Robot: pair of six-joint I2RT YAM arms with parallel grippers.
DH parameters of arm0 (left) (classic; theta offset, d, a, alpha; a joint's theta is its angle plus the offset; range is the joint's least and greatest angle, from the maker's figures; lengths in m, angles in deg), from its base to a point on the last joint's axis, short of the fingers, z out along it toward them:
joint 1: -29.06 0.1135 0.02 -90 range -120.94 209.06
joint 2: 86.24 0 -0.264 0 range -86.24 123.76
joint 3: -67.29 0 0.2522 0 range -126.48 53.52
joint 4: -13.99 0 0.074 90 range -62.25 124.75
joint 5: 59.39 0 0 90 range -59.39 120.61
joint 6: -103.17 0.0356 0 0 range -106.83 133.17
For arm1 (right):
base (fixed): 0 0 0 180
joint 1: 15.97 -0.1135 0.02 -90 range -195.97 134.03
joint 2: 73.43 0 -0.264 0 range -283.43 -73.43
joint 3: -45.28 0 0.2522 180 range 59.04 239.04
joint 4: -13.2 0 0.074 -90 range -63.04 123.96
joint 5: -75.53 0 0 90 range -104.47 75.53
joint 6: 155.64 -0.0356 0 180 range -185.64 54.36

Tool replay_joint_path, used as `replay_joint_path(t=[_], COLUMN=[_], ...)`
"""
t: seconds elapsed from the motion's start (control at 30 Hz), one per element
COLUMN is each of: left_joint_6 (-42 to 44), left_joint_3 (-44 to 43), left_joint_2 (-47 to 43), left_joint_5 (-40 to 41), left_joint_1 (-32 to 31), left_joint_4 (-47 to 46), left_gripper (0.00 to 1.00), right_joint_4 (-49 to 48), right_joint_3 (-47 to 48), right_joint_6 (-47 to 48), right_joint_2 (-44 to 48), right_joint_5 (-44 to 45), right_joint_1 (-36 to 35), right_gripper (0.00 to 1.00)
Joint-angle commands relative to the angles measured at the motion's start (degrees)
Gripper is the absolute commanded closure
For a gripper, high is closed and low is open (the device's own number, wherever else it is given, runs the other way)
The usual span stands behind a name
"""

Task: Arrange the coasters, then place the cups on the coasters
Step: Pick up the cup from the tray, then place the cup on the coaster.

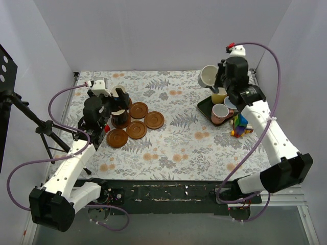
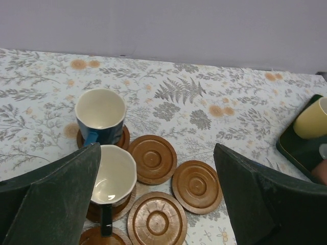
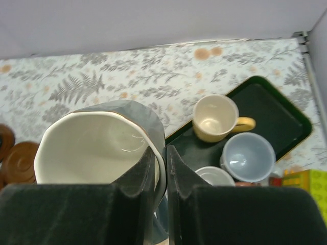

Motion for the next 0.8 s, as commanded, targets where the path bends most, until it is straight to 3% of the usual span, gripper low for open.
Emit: replay_joint_path(t=[0.0, 0.2, 0.47, 0.77], left_joint_6=[0.86, -11.53, -24.72, -30.45], left_joint_3=[-3.29, -4.09, -1.27, 0.41], left_joint_2=[-2.25, -4.63, -1.03, 6.35], left_joint_5=[6.42, 7.22, 13.71, 15.74], left_joint_1=[-5.32, -16.56, -35.46, -41.27], left_joint_4=[2.49, 6.54, 6.72, 3.47], left_gripper=[0.08, 0.10, 0.10, 0.09], right_joint_4=[-8.15, -11.05, -12.81, -14.21], right_joint_3=[-6.16, -18.38, -24.89, -29.82], right_joint_6=[-4.49, -11.60, -19.77, -23.13], right_joint_2=[6.56, 9.56, 8.50, 10.87], right_joint_5=[6.55, 11.99, 14.11, 15.78], right_joint_1=[-8.21, -18.33, -24.32, -27.57], right_gripper=[0.99, 0.99, 0.99, 0.99])
